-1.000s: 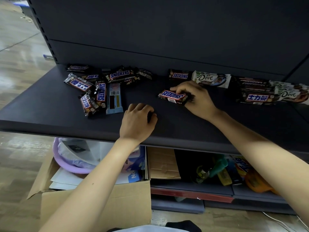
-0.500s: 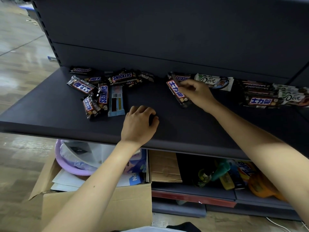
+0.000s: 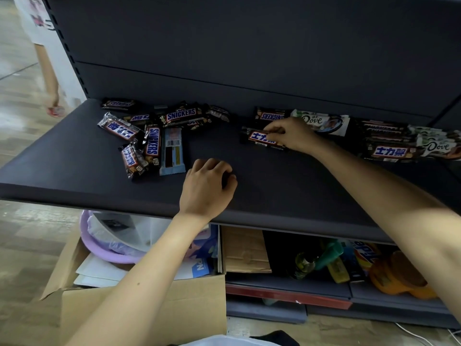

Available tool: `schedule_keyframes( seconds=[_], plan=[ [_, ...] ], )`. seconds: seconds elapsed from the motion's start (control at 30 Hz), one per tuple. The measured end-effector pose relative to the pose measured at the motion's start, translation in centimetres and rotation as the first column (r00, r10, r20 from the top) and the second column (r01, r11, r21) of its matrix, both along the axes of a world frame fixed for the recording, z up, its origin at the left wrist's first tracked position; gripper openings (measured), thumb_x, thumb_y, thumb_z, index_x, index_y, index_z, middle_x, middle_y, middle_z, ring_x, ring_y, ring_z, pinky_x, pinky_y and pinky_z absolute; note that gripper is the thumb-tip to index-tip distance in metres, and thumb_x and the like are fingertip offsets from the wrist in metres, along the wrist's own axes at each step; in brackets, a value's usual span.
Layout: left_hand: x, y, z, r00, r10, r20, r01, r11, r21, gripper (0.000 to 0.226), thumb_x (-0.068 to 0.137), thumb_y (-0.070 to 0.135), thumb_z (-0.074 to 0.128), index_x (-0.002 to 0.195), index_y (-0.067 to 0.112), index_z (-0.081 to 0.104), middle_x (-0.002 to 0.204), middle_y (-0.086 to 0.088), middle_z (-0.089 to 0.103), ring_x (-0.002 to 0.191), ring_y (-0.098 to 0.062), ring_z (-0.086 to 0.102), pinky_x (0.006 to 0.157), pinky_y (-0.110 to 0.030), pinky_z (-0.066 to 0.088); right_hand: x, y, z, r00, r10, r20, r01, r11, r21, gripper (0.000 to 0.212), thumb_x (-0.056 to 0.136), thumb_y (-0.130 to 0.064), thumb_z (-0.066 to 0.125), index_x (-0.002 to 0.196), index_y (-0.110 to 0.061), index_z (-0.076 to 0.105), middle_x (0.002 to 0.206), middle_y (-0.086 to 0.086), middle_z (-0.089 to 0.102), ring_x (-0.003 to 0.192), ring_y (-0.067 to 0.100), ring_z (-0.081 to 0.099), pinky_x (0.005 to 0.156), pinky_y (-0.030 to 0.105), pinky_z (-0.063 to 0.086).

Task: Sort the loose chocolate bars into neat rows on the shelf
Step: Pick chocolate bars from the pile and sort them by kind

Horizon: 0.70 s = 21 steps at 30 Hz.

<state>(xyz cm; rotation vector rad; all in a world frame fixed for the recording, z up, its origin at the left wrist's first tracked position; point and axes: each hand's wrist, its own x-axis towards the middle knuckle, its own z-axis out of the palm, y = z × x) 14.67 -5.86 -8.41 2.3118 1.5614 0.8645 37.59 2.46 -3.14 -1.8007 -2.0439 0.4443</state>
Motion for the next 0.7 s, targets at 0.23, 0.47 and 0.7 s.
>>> schedule_keyframes(
  seconds=[0.23,0.47,0.7],
  plan=[
    [0.1,0.2,0.0,1.0,0.013,0.004,-0.013,1.0,0.018,0.021,0.09,0.03,0.052,0.102,0.017,0.064,0.106,0.0,0.064,0.106,-0.026,0.051,0.082,-0.032,0.04,0.0,3.0,0.5,0.956,-0.002,0.294,-0.032,0.993,0.112,0.025,0.091,-0.015,0.055,0.114,-0.012,0.064,0.116,0.011,0.06,0.106,0.025,0.054,0.088,0.03,0.037],
    [0.2,0.4,-0.1,0.999,0.036,0.017,-0.037,0.999,0.023,0.019,0.089,0.029,0.053,0.099,0.017,0.065,0.105,0.001,0.064,0.107,-0.024,0.05,0.078,-0.029,0.036,0.6,6.0,0.0,0.889,-0.229,0.397,0.138,0.959,0.246,0.027,0.093,-0.016,0.047,0.111,-0.022,0.066,0.112,0.003,0.064,0.11,0.025,0.052,0.1,0.041,0.026],
    [0.3,0.5,-0.1,0.998,0.04,0.045,-0.042,0.998,0.052,0.016,0.087,0.026,0.057,0.095,0.015,0.067,0.1,0.001,0.066,0.1,-0.025,0.052,0.074,-0.027,0.035,0.9,6.8,-0.5,0.894,-0.258,0.366,0.175,0.954,0.245,0.025,0.091,-0.015,0.049,0.108,-0.021,0.066,0.114,0.003,0.064,0.11,0.025,0.053,0.099,0.042,0.027]
  ],
)
